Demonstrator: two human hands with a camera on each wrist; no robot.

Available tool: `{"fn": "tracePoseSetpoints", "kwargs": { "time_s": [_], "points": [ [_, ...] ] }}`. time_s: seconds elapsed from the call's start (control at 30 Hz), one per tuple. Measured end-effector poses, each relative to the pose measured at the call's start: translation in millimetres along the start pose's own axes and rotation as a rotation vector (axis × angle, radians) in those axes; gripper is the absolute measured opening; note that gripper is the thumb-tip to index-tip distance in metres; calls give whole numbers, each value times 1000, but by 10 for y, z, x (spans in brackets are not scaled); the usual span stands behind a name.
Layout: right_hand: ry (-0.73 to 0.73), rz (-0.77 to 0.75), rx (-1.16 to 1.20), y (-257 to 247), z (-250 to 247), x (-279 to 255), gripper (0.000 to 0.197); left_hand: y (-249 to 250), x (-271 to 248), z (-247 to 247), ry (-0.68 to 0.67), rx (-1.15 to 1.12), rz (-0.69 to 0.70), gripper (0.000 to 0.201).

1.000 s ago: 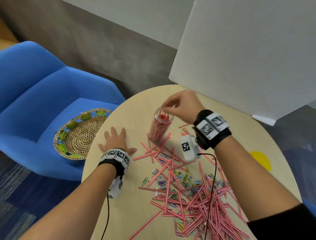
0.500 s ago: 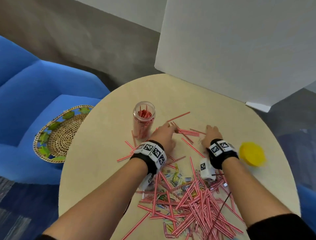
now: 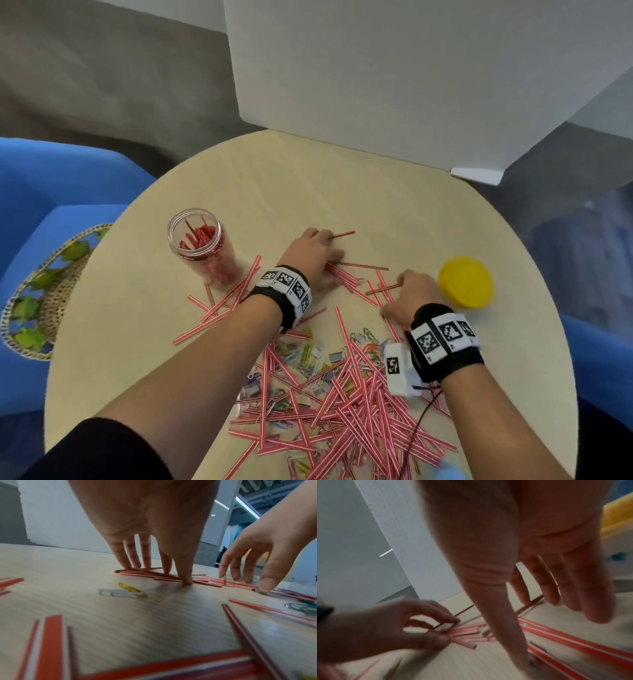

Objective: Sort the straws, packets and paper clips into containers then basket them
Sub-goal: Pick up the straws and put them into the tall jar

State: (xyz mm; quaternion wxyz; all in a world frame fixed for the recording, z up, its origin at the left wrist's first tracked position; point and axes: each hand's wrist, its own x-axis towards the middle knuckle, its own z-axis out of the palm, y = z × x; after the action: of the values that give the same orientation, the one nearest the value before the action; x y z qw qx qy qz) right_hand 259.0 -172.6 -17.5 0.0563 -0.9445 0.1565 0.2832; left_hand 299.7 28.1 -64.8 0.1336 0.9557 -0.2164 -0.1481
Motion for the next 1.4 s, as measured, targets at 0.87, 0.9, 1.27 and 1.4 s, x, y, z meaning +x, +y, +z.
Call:
{"fn": "tracePoseSetpoints", "kwargs": {
  "time_s": [0.87, 0.9, 1.27, 1.4],
  "points": [
    [65, -158, -300, -122, 42, -121, 21, 639, -99, 67, -210, 276, -284, 30],
    [66, -168, -317, -122, 37, -118, 19, 637, -121, 66, -193, 267, -276, 30],
    [25, -283, -315, -65, 81, -128, 18, 387, -543, -241, -3, -276, -295, 15],
    [-31, -345, -296, -13, 132, -145, 20, 383, -701, -233, 22, -437, -394, 21]
  ]
}}
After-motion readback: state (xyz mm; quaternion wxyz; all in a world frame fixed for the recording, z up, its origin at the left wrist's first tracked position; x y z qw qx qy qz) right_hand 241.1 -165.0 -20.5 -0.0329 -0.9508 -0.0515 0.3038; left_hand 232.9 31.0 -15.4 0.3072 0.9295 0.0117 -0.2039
